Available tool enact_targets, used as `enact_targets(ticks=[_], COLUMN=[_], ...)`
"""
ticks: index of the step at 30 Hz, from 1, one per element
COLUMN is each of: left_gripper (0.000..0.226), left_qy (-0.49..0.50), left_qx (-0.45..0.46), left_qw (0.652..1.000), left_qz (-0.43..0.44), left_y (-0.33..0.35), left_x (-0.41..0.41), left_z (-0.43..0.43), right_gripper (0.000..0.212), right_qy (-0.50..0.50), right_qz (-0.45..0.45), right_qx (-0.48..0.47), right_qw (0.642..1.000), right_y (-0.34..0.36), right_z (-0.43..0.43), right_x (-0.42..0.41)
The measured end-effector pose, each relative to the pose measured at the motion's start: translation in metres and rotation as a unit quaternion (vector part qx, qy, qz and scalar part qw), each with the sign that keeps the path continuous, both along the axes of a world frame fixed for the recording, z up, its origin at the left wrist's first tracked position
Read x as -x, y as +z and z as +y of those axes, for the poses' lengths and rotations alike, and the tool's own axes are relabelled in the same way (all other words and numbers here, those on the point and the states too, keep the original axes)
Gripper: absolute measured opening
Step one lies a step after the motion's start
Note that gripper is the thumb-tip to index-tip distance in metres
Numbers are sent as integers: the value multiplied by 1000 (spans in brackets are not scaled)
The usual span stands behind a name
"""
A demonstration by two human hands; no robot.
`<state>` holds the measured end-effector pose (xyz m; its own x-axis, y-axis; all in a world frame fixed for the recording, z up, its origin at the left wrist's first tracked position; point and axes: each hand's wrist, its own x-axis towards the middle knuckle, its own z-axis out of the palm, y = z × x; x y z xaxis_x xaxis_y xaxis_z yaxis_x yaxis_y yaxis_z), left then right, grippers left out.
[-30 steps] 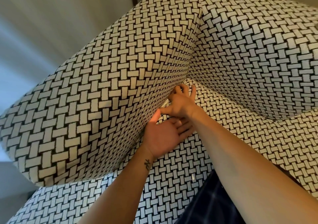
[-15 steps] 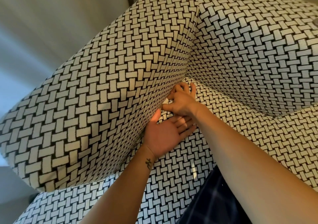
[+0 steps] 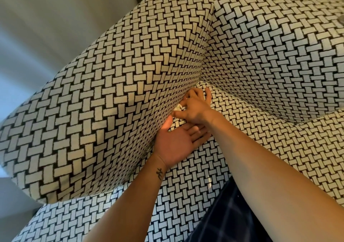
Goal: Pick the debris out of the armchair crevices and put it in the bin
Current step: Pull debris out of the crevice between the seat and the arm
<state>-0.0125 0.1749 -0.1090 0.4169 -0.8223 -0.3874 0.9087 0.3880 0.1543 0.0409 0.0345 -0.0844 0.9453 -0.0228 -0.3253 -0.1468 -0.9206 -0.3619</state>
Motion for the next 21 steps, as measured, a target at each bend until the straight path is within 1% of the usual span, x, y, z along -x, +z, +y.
enact_targets(ticks=[5, 11, 14, 15, 18, 21], left_gripper=[95, 96, 94, 93, 93, 90], left_qy=[-8, -10, -10, -7, -6, -9], left_qx=[8, 23, 25, 23, 23, 24], left_qw=[1000, 999, 999, 999, 999, 998], left_qz=[14, 21, 36, 40, 45, 53], left_y=[0, 1, -1, 0, 0, -1], left_x=[0, 2, 2, 2, 2, 2], left_z=[2, 3, 3, 3, 3, 2], right_gripper=[34, 25, 16, 17, 28, 30], right_qy=[-26, -22, -31, -36, -53, -57], right_qz=[-38, -52, -54, -55, -54, -54], right_qx=[-93, -120, -137, -143, -151, -164], right_qw=[995, 991, 989, 988, 986, 983], right_y=[0, 3, 5, 5, 11, 21], right_z=[-8, -12, -12, -13, -15, -15], right_x=[6, 13, 15, 15, 18, 24])
